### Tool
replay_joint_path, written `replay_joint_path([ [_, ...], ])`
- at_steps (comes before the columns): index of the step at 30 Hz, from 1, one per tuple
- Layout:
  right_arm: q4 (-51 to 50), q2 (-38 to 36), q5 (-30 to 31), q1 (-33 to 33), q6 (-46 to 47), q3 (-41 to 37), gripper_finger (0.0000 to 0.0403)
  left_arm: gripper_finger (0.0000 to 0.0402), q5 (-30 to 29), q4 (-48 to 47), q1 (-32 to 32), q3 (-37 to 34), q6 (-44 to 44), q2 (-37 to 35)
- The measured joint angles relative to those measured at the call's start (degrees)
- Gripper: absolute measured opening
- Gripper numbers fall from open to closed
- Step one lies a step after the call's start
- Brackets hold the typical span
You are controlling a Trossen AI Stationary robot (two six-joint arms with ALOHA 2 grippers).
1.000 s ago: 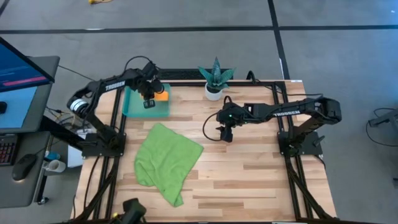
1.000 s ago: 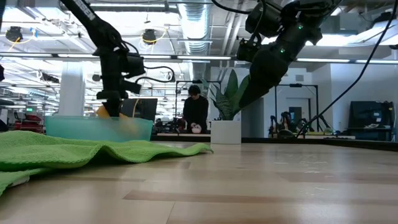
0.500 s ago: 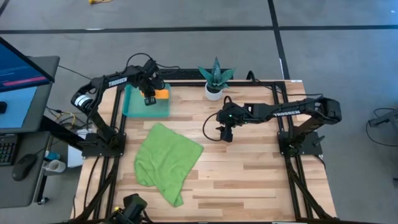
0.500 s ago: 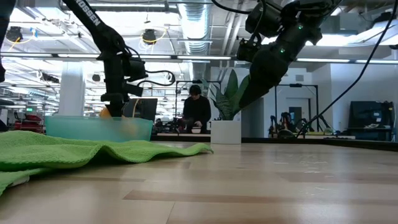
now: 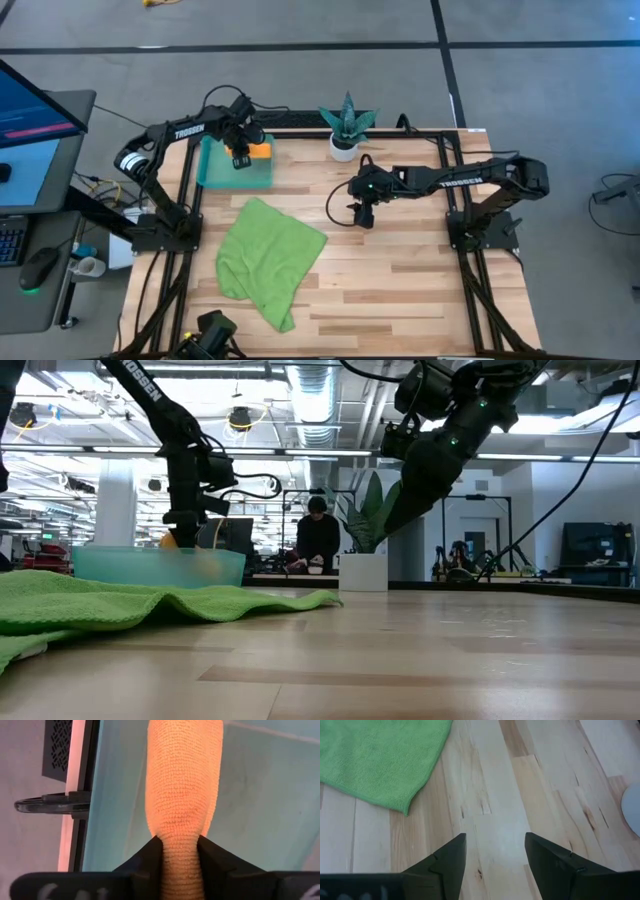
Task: Roll microfiber towels into tight, uniform cylinder then place into a basket
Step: Put the yellow microfiber cloth into the transparent light green bin, then fold the light green microfiber cloth
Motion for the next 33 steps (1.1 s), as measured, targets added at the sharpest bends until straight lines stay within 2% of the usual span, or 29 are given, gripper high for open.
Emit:
replay_joint_path([
  [10,-0.9,0.0,0.0,0.1,0.9,0.0,0.0224,0.0166,-1.8,0.5,0.0,0.0,-0.6,0.0],
  [17,-0.9,0.0,0.0,0.9,0.9,0.0,0.0224,0.0211,-5.9,0.4,0.0,0.0,-1.6,0.0],
  [22,-0.9,0.0,0.0,1.4,0.9,0.0,0.0224,0.0217,-8.8,0.5,0.0,0.0,-2.1,0.0],
  [26,-0.9,0.0,0.0,1.5,0.9,0.0,0.0224,0.0209,-7.0,0.2,0.0,0.3,-2.0,0.0],
  [33,-0.8,0.0,0.0,1.5,1.1,0.0,0.0224,0.0189,-5.6,-2.8,-2.9,5.7,-5.2,-1.6],
])
